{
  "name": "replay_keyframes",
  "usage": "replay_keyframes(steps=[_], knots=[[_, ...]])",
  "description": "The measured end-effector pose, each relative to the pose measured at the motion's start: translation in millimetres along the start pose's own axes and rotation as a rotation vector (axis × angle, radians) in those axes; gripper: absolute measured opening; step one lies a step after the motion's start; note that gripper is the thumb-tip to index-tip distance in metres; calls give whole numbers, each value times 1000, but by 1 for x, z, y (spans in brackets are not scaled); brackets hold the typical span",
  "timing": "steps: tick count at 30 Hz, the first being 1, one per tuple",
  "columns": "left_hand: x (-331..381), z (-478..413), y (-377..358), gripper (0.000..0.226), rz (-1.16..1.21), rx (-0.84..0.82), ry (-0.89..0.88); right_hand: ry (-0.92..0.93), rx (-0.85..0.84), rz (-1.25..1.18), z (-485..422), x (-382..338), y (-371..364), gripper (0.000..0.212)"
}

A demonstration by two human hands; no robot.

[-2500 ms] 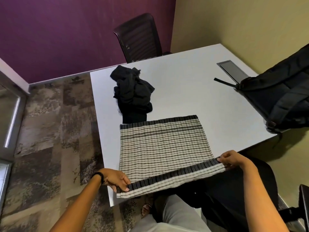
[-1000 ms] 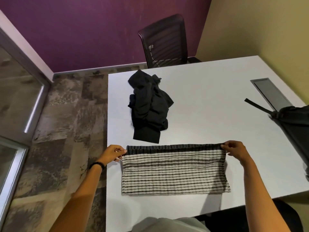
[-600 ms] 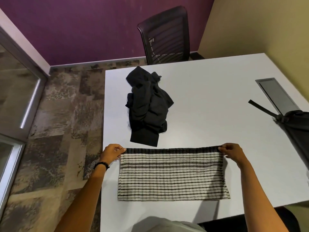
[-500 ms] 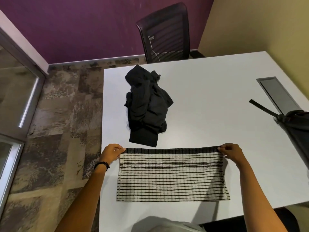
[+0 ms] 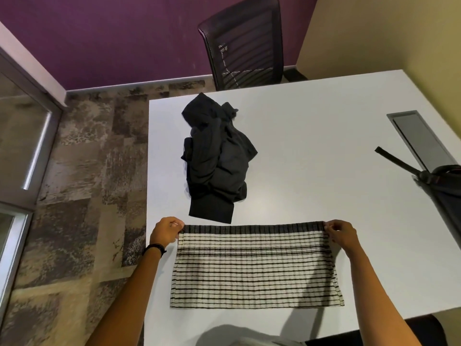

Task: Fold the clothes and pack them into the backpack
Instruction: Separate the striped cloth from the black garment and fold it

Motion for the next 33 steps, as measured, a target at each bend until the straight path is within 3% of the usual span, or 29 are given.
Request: replay_keyframes(steps=[3, 7, 11, 14, 17, 19, 23, 27, 33], knots=[[2, -1, -2, 10, -127, 44, -62, -28, 50, -14, 4, 7, -1, 14], [16, 26, -28, 27, -274, 55, -254, -10, 117, -33, 17, 1, -4, 28], [12, 56, -77, 44, -349, -221, -394, 225, 119, 97, 34, -20, -22, 43], [-4, 67, -100, 50, -497, -410, -447, 361, 47, 136, 44, -24, -45, 41], [-20, 72, -111, 67, -717, -552, -476, 356, 14, 248, 54, -18, -64, 41], [-35, 73, -112, 87, -825, -600, -484, 359, -3, 333, 61, -12, -73, 54], [-64, 78, -105, 117, -884, -542, -595, 384, -49, 497, 66, 4, -80, 85], [-80, 75, -98, 144, -1048, -522, -468, 327, -64, 553, 72, 11, -78, 80], [-79, 71, -95, 154, -1118, -411, -438, 275, -134, 625, 71, 11, -77, 81]])
Point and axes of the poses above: each hand's wrist, its own z-axis away from the middle knuckle, its own y-axis out of the back of the hand, x = y × z, the point moved 5 cm from there along -z, towards the middle knuckle, and after that the axes turned 14 degrees about z, right-handed, at the moved point
